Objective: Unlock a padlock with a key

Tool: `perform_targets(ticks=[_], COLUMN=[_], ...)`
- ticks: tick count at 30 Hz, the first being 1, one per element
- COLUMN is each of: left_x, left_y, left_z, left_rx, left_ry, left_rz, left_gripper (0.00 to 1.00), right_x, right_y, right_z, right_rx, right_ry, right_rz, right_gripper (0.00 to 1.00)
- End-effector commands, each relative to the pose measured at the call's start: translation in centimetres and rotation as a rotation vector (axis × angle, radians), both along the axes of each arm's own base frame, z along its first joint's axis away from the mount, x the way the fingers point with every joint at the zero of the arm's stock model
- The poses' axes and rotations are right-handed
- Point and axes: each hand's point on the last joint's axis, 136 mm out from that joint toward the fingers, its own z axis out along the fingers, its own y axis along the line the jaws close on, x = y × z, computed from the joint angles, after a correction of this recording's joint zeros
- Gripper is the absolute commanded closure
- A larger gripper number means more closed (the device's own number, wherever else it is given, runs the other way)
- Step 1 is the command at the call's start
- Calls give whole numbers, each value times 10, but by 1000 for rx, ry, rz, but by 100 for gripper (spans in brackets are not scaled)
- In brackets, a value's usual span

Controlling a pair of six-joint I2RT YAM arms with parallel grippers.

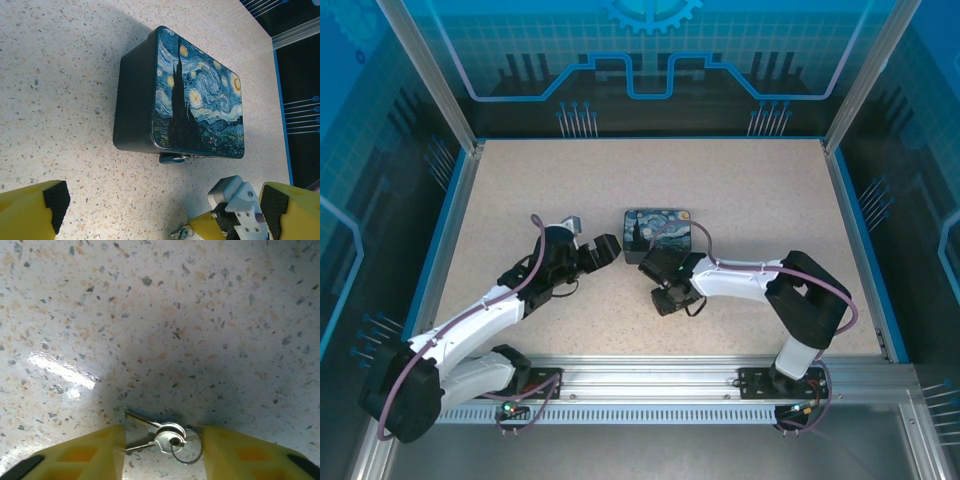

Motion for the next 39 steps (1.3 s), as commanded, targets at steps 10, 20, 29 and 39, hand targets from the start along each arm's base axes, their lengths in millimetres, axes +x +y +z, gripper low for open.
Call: perform_targets(ticks=[10,20,29,39], left_x=[1,1,1,-2], left_y=[0,-1,-8,-39], left_z=[4,5,4,-16], left_rx=[-20,-26,-49,-151], left_ry=[-10,-7,18,115], left_rz=[2,-1,-23,-84], left_gripper=[1,1,1,1], right_x=[-10,-7,-1,2], right_y=[-11,-6,-7,-11], right_z=[-12,1,21,32], right_rx=[-26,185,373,422], right_ry=[45,67,65,48], right_rz=[-18,-27,-65,-85], right_gripper=[90,100,100,100])
